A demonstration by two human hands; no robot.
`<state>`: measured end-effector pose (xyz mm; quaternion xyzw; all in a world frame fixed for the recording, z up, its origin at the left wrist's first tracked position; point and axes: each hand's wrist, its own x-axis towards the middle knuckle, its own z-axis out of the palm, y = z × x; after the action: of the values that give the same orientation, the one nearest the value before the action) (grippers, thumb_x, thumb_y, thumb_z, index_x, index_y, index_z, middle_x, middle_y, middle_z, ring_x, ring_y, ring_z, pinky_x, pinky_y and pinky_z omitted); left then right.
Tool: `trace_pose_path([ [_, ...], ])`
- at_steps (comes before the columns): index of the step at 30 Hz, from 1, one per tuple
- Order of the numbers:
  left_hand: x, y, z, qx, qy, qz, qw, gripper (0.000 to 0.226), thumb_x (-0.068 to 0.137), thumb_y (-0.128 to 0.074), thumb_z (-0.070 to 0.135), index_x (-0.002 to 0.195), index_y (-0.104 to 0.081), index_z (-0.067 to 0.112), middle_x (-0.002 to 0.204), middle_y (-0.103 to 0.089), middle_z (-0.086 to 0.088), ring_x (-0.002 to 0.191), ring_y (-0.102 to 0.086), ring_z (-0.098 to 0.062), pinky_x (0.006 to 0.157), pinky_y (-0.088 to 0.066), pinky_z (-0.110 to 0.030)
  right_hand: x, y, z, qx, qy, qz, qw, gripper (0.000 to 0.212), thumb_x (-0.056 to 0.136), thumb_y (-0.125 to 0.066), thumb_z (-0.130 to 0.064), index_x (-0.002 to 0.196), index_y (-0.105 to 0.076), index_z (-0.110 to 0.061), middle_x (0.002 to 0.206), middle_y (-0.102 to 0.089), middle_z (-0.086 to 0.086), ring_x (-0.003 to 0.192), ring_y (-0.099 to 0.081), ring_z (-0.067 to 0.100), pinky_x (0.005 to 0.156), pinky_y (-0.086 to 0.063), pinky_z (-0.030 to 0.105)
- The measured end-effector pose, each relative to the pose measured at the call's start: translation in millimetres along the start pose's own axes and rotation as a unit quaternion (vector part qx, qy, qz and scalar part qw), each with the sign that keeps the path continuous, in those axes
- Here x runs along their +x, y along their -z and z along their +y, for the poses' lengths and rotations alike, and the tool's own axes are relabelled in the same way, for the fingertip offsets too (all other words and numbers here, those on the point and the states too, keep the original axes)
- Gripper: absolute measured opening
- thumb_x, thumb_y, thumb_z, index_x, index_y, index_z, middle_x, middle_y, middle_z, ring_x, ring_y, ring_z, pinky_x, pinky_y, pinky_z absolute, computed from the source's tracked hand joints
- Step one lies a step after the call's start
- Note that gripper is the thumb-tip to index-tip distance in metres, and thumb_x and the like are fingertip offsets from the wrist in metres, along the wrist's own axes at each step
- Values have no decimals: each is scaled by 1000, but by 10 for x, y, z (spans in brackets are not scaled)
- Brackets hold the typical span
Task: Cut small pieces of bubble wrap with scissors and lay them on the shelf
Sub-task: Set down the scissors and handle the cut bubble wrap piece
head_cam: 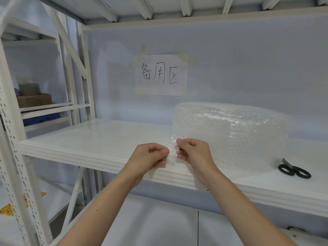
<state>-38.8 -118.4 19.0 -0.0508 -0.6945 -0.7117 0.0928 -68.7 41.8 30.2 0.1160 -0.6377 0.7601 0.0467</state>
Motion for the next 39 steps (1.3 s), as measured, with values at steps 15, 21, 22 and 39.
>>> trace_pose_path([
  [15, 423, 737, 107, 162, 32, 134, 977, 4, 84, -74, 9, 82, -74, 5, 83, -71, -12, 65, -64, -16, 67, -59, -21, 16, -44, 56, -64, 2, -7, 998, 13, 85, -65, -3, 98, -68, -5, 82, -65, 8, 58, -62, 14, 64, -59, 26],
  [21, 644, 1060, 104, 395, 38, 181, 900, 18, 85, -74, 20, 80, -75, 3, 69, -70, -11, 64, -58, -22, 66, -48, -30, -16, -18, 26, -107, 32, -22, 994, 11, 87, -62, -2, 93, -69, -7, 85, -64, 8, 55, -63, 12, 61, -57, 24],
  [22, 649, 1065, 95, 420, 38, 179, 889, 18, 86, -73, 22, 82, -75, 4, 66, -66, -4, 68, -58, -21, 66, -45, -29, -32, -13, 15, -115, 35, -23, 993, 11, 87, -62, -3, 93, -69, -8, 85, -64, 7, 54, -62, 11, 61, -56, 24],
  [39, 91, -221, 381, 320, -140, 37, 936, 27, 95, -51, 36, 91, -71, 19, 92, -72, 4, 86, -65, -17, 78, -53, -30, -712, 1477, -654, -418, 185, 271, 847, 24, 87, -54, -30, 67, -61, -19, 61, -62, -1, 63, -57, 26, 63, -48, 38],
])
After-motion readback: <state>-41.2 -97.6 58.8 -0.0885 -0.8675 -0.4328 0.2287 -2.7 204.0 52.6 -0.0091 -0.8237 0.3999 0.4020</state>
